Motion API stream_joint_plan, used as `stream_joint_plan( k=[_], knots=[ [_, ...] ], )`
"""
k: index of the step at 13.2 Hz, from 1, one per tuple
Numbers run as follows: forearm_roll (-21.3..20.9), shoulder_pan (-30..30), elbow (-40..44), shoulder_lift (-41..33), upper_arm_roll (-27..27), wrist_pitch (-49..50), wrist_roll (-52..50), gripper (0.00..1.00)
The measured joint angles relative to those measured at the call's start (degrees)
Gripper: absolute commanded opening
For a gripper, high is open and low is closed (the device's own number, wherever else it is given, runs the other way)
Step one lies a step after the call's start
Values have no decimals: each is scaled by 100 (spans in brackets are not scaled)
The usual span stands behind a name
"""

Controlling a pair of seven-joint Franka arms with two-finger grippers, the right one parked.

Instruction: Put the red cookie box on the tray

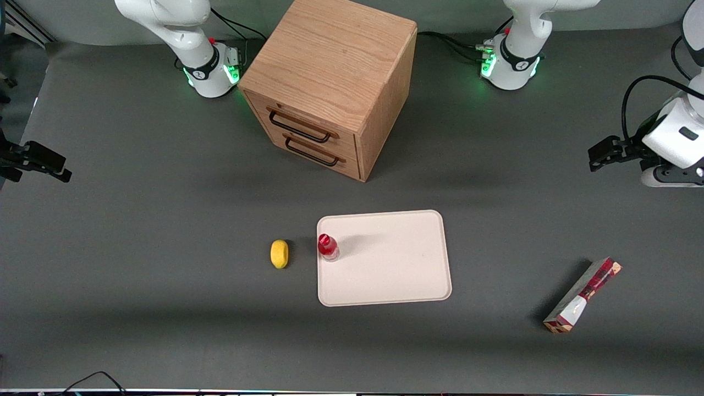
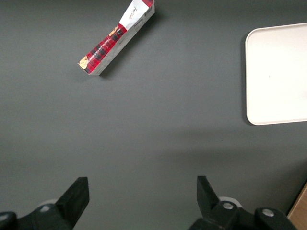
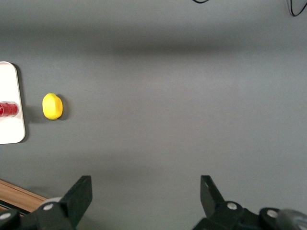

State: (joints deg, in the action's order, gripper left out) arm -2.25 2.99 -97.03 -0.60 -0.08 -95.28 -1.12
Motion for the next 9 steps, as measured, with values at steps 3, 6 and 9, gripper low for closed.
stream_joint_plan(
  k=[3, 6, 9],
  knots=[
    [0, 0, 0, 0, 1, 1, 256, 100],
    [-2, 0, 0, 17, 65, -1, 1021, 100],
    [-9, -2, 1, 165, 260, -232, 2493, 100]
  ],
)
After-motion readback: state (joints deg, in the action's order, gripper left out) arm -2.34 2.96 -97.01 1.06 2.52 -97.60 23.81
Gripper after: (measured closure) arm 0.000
